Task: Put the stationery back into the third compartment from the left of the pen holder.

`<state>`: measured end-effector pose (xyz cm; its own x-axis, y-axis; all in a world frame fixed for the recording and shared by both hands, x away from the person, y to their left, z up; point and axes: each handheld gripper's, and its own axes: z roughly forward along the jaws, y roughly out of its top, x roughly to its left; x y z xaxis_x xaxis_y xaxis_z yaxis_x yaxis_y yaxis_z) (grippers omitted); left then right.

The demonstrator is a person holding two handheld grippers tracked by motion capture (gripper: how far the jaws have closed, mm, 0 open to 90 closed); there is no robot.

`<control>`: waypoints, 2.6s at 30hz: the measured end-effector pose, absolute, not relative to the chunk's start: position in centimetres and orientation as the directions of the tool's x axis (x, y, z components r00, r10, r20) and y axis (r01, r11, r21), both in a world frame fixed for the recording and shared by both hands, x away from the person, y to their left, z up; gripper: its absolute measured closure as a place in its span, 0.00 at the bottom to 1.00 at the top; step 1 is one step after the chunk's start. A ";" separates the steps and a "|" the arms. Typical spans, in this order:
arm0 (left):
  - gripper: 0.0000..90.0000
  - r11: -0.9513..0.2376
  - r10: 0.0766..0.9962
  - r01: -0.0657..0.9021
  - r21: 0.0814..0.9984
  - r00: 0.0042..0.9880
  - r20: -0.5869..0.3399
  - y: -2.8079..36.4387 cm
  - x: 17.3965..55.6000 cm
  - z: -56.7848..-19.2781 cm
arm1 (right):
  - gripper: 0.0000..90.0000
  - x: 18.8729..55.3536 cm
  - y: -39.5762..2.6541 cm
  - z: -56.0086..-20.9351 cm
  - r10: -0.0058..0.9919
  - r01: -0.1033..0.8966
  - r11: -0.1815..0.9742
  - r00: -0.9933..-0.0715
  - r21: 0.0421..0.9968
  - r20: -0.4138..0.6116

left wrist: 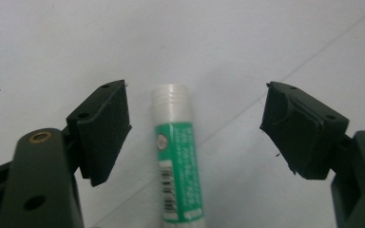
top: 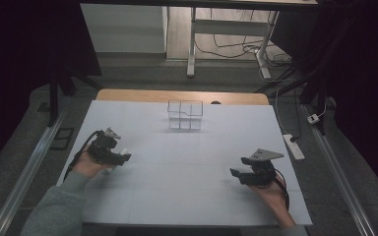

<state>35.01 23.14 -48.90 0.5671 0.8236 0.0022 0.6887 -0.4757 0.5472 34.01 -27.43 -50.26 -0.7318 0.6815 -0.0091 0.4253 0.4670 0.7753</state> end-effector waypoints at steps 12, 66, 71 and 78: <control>0.37 -0.505 0.822 0.750 0.428 0.569 -0.028 23.0 38.2 -50.5 | 0.37 34.1 -27.2 -50.4 0.678 0.427 0.490 -0.735 0.760 -0.024; 0.71 -0.379 0.760 0.595 0.709 0.637 -0.128 22.9 34.4 -46.0 | 0.36 34.1 -27.0 -50.3 0.679 0.421 0.472 -0.734 0.775 -0.014; 0.71 -0.341 0.736 0.572 0.746 0.656 -0.168 22.0 34.4 -45.9 | 0.36 34.1 -26.8 -50.3 0.674 0.419 0.471 -0.739 0.776 -0.010; 0.71 -0.306 0.714 0.537 0.786 0.676 -0.184 20.3 34.4 -46.0 | 0.36 33.9 -26.3 -50.1 0.662 0.410 0.461 -0.749 0.787 0.002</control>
